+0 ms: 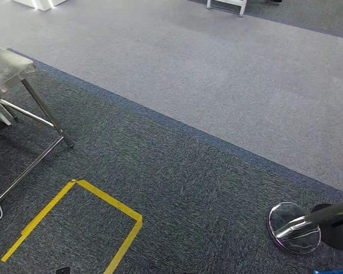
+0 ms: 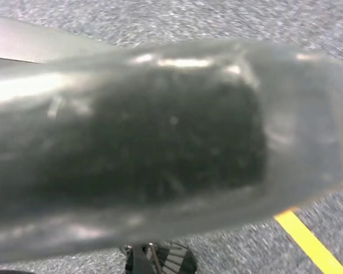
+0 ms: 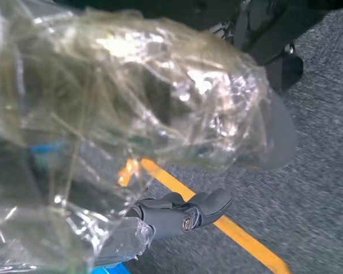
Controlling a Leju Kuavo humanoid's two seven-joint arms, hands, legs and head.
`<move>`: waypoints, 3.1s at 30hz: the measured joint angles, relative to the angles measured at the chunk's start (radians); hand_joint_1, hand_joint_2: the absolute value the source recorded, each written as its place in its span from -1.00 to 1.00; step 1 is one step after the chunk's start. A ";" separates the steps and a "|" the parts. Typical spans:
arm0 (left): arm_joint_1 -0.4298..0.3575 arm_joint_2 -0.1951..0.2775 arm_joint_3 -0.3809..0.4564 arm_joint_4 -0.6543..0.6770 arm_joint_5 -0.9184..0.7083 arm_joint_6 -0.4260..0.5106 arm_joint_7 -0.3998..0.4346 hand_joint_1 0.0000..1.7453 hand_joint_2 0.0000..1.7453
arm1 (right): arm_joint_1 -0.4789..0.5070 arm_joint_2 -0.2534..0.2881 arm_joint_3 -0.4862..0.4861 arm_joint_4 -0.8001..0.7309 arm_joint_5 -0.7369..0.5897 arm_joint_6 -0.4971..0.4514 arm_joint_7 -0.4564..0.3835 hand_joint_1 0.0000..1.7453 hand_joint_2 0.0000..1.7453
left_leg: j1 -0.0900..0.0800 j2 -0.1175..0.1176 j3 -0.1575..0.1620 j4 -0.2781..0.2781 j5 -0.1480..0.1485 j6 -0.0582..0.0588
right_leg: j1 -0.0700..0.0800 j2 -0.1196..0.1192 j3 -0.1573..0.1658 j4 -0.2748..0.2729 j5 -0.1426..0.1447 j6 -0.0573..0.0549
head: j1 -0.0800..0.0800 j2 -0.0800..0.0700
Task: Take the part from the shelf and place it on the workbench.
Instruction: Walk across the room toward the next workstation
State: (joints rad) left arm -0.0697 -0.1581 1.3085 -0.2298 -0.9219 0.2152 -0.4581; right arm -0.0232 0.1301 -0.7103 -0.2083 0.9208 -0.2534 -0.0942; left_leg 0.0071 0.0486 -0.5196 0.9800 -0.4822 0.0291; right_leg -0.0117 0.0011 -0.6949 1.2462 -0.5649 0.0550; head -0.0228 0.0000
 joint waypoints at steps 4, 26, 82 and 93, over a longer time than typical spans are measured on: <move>-0.004 0.002 0.000 0.000 -0.001 0.000 -0.002 -1.00 -1.00 | -0.010 0.000 0.000 0.000 0.006 0.002 -0.009 -1.00 -1.00 | -0.006 0.038 0.009 0.005 -0.012 -0.019 | 0.000 -0.063 0.131 -0.230 0.085 -0.012 | -0.002 0.000; -0.004 0.017 -0.001 -0.001 -0.007 0.007 -0.019 -1.00 -1.00 | -0.008 0.003 0.000 0.002 0.013 -0.003 -0.001 -1.00 -1.00 | 0.002 -0.062 -0.008 0.001 0.006 -0.005 | 0.008 0.035 0.050 -0.123 0.026 -0.022 | -0.008 0.000; 0.006 0.017 -0.001 -0.001 -0.007 0.013 -0.018 -1.00 -1.00 | 0.000 -0.007 -0.002 0.005 0.043 -0.012 0.003 -1.00 -1.00 | -0.001 -0.121 -0.018 0.025 -0.001 -0.028 | 0.008 0.120 0.128 -0.241 0.096 -0.050 | -0.017 0.000; 0.009 0.016 -0.001 -0.001 -0.007 -0.010 -0.047 -1.00 -1.00 | 0.004 -0.009 -0.002 0.005 0.045 -0.008 0.002 -1.00 -1.00 | 0.000 0.021 -0.011 -0.001 0.005 -0.009 | -0.002 -0.017 0.058 -0.081 0.027 -0.013 | -0.005 0.000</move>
State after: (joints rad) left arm -0.0610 -0.1426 1.3077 -0.2310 -0.9285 0.2049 -0.5054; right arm -0.0188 0.1212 -0.7126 -0.2029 0.9663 -0.2617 -0.0919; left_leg 0.0070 0.0695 -0.5303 0.9793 -0.4767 0.0196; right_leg -0.0138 -0.0156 -0.6370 1.1649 -0.5377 0.0425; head -0.0279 0.0000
